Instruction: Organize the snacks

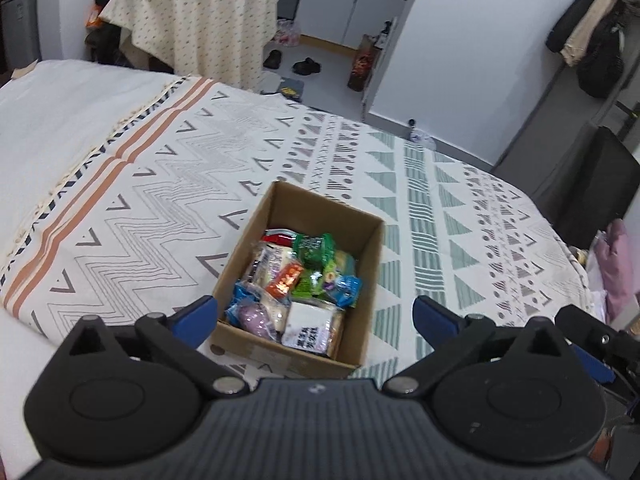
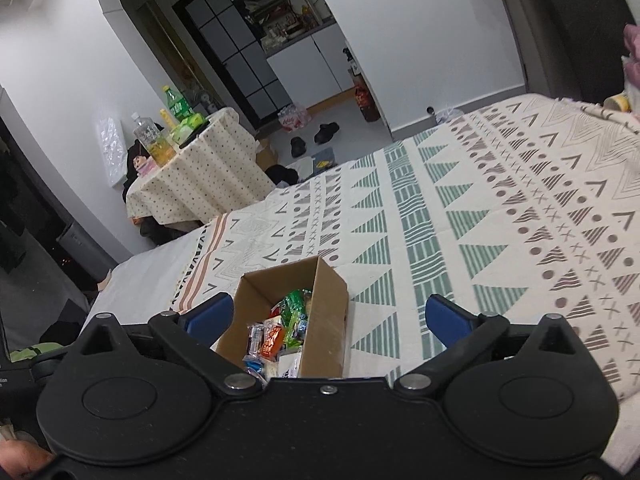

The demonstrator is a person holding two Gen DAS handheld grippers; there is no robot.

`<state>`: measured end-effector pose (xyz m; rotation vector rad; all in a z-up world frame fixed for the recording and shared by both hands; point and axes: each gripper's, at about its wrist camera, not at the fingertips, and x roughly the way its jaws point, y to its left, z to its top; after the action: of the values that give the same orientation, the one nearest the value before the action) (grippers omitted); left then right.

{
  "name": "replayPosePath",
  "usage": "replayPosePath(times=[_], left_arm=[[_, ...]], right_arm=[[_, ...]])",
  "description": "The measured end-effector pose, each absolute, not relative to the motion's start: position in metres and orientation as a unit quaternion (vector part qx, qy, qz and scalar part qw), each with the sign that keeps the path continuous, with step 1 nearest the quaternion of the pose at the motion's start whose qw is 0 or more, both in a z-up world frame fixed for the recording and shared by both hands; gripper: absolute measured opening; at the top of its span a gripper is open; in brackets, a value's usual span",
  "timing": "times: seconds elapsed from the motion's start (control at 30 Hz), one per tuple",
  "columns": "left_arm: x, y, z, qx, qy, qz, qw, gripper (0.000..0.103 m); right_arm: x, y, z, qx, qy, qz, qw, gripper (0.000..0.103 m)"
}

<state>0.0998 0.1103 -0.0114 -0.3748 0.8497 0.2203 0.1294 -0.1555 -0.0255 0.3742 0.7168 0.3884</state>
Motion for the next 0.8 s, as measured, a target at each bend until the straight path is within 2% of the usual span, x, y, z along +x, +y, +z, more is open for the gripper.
replayPosePath(times=[0.8], left_arm=[[0.029,0.086,0.022,-0.125,0.385,0.056,0.913,0.103]], right_arm=[[0.05,-0.183,0.006,0.121,0.324,0.158,0.925,0.103]])
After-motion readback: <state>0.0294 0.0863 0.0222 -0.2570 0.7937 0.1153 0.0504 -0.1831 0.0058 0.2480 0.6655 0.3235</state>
